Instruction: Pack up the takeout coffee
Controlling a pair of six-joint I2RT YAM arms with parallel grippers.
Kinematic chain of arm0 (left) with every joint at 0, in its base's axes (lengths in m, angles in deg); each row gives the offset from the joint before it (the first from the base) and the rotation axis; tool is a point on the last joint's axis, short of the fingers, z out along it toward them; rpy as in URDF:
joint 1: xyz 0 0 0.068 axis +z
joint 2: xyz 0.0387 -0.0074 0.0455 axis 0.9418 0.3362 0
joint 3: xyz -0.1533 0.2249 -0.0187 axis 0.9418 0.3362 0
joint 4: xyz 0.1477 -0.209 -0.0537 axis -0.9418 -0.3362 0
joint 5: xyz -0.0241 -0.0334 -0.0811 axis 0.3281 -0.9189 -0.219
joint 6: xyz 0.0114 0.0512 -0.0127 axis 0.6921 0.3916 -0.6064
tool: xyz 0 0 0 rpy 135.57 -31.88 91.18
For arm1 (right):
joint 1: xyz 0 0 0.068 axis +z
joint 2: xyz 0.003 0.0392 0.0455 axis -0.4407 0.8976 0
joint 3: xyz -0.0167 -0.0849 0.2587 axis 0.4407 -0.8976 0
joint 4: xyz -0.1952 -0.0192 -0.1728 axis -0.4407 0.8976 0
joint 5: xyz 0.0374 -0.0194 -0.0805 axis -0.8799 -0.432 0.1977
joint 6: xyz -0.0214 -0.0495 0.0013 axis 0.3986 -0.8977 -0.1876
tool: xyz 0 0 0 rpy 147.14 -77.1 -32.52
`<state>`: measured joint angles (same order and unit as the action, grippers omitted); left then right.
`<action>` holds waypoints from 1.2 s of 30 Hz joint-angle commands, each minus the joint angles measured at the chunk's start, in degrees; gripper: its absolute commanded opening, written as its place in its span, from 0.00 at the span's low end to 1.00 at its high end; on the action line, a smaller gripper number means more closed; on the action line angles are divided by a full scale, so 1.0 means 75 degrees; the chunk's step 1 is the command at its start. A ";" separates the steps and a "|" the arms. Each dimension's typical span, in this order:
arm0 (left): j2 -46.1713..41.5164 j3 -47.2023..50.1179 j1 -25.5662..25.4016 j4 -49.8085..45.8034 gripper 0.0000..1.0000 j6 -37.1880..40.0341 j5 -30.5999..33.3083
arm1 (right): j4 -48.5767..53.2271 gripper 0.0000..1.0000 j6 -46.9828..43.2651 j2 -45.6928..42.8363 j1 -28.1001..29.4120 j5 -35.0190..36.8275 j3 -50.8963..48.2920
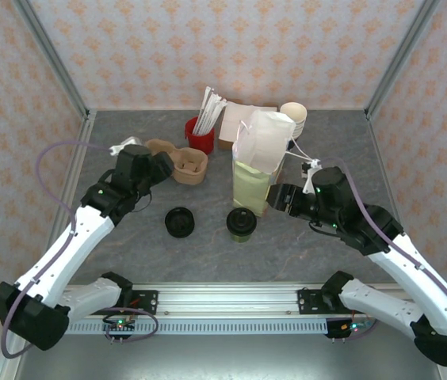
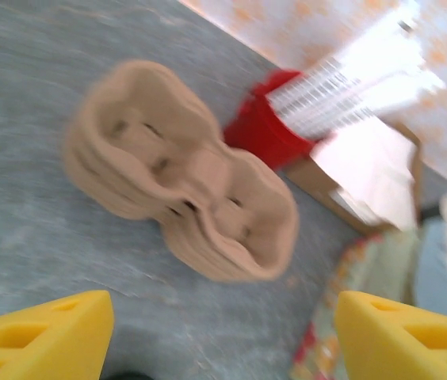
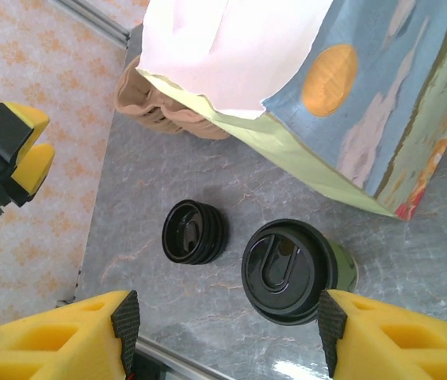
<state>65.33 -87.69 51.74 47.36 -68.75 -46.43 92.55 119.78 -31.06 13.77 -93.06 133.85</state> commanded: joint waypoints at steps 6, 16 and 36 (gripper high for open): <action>0.1085 0.0401 0.1644 0.0895 0.68 -0.0708 -0.0780 | 0.0487 0.63 -0.0175 -0.0072 -0.0038 0.0482 0.0253; 0.2406 -0.0253 0.1954 0.1105 0.51 -0.0360 -0.1408 | 0.0613 0.63 -0.0226 -0.0167 -0.0038 0.0587 0.0315; 0.3228 -0.0624 0.1977 0.1501 0.30 -0.0398 -0.1577 | 0.0598 0.63 -0.0328 -0.0144 -0.0032 0.0579 0.0293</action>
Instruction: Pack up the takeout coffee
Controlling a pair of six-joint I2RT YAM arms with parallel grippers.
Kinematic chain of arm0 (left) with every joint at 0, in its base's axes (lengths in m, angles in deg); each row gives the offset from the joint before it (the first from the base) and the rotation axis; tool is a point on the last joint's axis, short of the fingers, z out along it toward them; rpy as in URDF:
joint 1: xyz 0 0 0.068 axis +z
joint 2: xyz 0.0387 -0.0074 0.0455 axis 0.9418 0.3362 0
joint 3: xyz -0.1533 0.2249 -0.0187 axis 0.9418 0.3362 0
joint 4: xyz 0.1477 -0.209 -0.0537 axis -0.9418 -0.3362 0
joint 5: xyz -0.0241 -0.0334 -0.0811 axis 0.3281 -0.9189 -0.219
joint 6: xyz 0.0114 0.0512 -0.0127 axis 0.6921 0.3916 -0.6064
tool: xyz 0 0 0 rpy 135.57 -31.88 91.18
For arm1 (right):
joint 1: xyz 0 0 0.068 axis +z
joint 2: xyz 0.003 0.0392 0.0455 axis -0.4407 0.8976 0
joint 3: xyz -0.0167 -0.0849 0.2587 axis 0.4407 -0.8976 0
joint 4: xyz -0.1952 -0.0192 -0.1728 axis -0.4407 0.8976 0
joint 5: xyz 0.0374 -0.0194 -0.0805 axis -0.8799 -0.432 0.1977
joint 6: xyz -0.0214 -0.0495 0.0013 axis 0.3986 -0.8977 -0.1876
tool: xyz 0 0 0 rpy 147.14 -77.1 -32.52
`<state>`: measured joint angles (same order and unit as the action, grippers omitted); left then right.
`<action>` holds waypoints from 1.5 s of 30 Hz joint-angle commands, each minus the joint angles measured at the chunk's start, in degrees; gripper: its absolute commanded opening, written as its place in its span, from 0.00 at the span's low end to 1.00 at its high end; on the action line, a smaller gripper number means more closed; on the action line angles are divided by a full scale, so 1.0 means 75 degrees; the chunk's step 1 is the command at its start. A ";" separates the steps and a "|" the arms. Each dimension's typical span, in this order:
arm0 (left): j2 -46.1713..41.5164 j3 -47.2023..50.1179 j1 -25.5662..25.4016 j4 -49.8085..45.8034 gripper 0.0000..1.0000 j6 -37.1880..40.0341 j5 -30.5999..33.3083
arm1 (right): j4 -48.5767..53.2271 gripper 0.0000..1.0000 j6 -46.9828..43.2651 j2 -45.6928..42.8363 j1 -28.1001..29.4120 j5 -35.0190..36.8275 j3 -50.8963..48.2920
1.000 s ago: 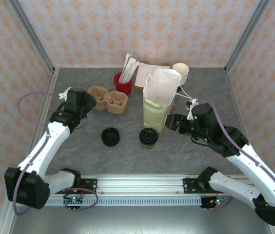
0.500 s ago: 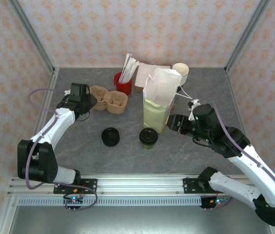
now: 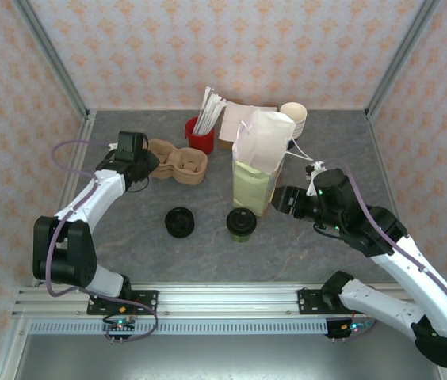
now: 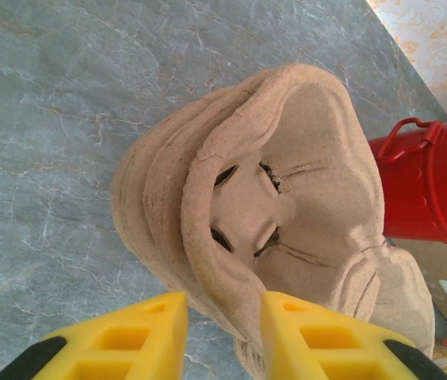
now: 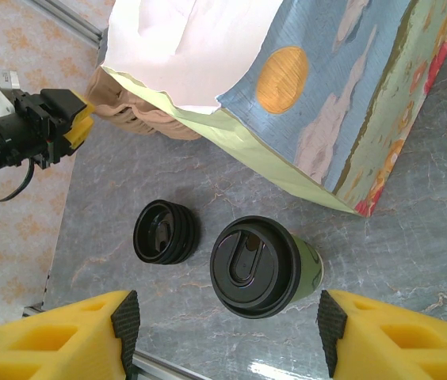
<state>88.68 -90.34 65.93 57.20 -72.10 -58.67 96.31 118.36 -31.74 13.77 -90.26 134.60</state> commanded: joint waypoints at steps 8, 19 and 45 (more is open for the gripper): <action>0.0358 -0.0347 0.0098 0.0358 0.29 -0.0017 0.0031 | 0.0097 0.63 -0.0145 -0.0053 -0.0032 0.0206 0.0180; 0.0384 -0.0366 0.0121 0.0633 0.17 -0.0266 -0.0246 | 0.0119 0.63 -0.0125 -0.0048 -0.0035 0.0226 0.0216; -0.0529 -0.0388 0.0121 0.0934 0.05 -0.0957 -0.0638 | 0.0011 0.63 -0.0094 -0.0086 -0.0038 0.0216 0.0134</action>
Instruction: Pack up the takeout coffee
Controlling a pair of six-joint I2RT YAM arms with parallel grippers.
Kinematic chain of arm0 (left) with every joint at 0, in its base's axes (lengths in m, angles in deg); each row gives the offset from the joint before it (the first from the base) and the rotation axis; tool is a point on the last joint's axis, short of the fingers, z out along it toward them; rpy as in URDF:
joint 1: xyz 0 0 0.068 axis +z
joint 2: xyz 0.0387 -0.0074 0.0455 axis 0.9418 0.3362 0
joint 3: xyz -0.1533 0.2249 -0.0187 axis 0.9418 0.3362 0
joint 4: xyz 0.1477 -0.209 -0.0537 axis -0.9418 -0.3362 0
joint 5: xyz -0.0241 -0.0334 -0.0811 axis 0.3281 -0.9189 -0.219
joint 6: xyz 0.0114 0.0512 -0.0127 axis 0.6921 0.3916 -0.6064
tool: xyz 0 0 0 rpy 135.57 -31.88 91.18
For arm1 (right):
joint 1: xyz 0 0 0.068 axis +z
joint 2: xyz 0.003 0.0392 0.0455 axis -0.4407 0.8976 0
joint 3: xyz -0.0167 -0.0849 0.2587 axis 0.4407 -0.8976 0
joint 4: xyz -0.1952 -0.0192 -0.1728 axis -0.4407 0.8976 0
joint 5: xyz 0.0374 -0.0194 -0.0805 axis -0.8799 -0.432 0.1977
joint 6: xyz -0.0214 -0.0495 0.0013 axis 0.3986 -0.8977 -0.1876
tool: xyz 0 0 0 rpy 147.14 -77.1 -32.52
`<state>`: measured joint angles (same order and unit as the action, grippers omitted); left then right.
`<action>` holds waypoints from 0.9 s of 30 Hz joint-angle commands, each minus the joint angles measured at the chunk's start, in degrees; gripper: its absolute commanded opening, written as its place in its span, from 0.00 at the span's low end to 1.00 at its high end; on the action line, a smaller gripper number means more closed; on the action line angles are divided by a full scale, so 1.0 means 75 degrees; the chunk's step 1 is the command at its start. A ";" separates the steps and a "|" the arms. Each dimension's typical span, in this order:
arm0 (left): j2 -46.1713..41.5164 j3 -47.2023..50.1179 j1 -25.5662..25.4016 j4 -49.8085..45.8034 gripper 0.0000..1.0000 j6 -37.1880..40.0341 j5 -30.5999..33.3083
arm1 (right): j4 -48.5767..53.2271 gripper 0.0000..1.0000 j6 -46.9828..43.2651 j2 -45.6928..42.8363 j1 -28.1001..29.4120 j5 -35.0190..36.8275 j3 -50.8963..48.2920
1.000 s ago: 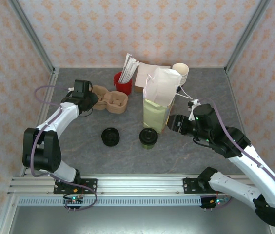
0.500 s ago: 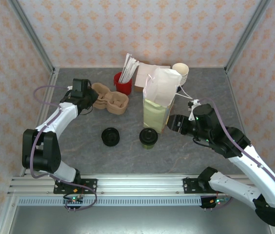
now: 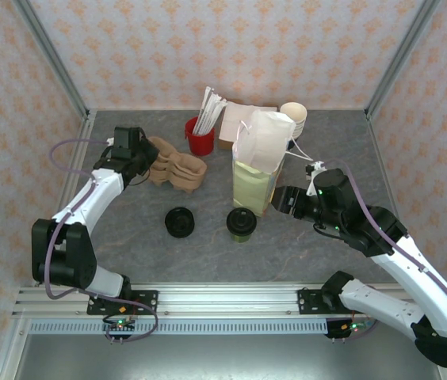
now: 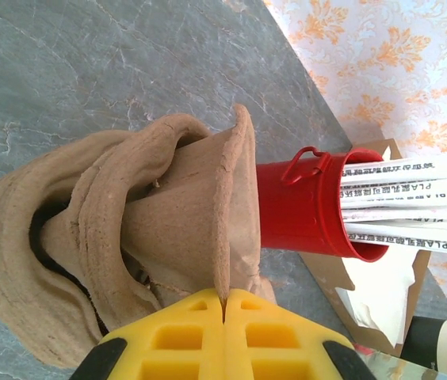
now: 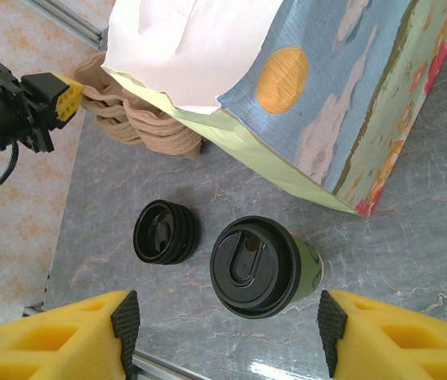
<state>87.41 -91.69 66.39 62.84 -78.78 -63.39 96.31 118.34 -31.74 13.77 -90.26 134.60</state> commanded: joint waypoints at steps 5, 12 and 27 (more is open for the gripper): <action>-0.0691 0.0255 0.0060 0.0177 0.04 -0.0023 0.0063 | 0.0004 0.63 -0.0082 -0.0114 -0.0038 0.0224 0.0088; -0.1448 0.1214 0.0060 0.0189 0.03 -0.0004 0.0189 | -0.0038 0.63 -0.0079 -0.0112 -0.0038 0.0184 0.0051; -0.2529 0.3577 0.0096 0.2007 0.04 -0.0410 -0.0199 | -0.0193 0.63 -0.0008 -0.0048 -0.0038 0.0059 -0.0042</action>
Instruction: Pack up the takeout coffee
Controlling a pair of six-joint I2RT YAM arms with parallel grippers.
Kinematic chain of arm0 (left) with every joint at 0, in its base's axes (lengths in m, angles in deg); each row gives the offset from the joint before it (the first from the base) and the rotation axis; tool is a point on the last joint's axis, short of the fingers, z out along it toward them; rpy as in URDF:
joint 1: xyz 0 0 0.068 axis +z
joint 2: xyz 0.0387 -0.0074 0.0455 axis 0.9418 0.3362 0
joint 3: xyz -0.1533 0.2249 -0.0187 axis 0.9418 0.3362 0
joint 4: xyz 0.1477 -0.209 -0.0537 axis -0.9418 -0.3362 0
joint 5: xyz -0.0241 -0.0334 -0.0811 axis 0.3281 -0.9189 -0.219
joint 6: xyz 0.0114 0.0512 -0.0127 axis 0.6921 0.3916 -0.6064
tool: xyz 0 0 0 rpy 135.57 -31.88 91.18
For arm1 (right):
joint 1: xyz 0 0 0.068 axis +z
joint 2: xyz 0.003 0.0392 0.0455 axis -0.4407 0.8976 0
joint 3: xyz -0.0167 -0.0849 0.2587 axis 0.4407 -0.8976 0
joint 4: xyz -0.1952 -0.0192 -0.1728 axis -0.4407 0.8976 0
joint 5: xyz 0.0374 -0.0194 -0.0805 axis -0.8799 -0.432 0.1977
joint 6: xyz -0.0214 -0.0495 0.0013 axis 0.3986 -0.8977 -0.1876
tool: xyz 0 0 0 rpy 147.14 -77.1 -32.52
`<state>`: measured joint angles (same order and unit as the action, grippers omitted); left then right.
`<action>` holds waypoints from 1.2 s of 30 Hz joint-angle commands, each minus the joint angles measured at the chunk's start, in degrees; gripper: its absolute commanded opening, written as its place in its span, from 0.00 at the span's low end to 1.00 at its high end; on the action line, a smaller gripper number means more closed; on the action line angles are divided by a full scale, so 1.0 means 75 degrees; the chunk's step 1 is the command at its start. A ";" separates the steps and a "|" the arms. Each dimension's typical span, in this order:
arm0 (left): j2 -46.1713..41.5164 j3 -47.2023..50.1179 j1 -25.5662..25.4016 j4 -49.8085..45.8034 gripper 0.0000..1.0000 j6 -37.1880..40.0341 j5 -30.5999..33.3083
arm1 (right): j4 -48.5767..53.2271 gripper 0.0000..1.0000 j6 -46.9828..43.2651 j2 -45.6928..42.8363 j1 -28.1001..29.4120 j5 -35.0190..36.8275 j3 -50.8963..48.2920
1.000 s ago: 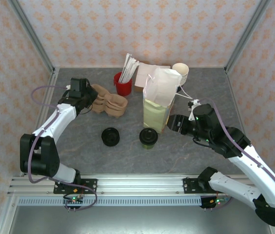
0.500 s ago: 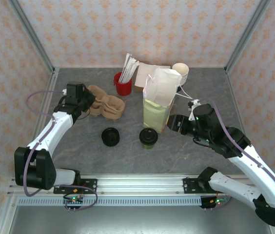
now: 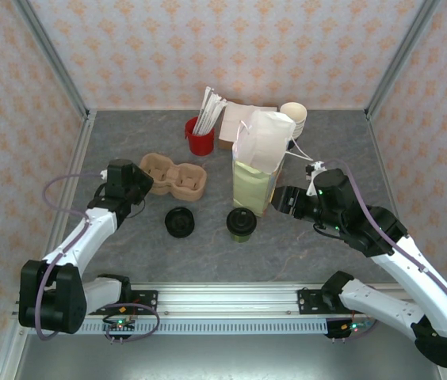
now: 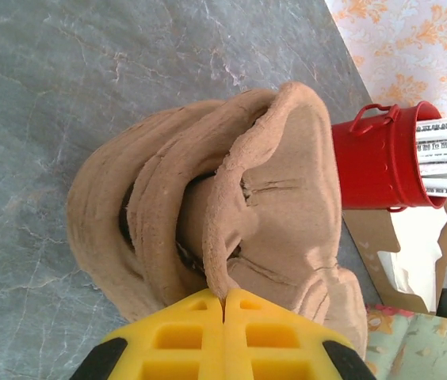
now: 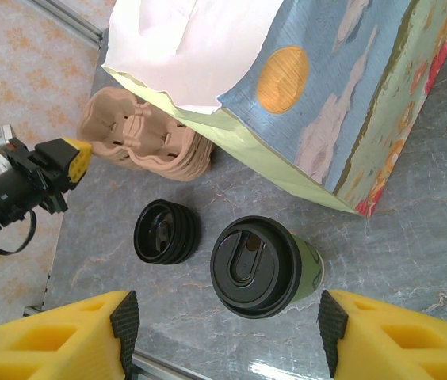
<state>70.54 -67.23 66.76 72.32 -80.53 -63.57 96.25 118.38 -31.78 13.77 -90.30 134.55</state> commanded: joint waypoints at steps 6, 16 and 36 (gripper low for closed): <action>-0.1015 0.1097 0.0058 0.1734 0.00 -0.0714 -0.0221 | -0.0310 0.63 0.0030 -0.0006 -0.0036 -0.0009 -0.0093; -0.1410 0.1514 0.0070 0.2562 0.00 -0.1720 -0.0427 | -0.0461 0.63 0.0057 0.0177 -0.0038 -0.0188 -0.0060; -0.2216 0.1784 0.0072 0.1714 0.00 -0.1957 -0.0233 | -0.0622 0.63 0.0091 0.0254 -0.0038 -0.0223 -0.0170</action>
<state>55.98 -53.53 66.76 87.89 -96.51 -66.17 93.16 118.66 -29.84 13.77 -92.05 133.85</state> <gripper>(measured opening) 0.054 0.634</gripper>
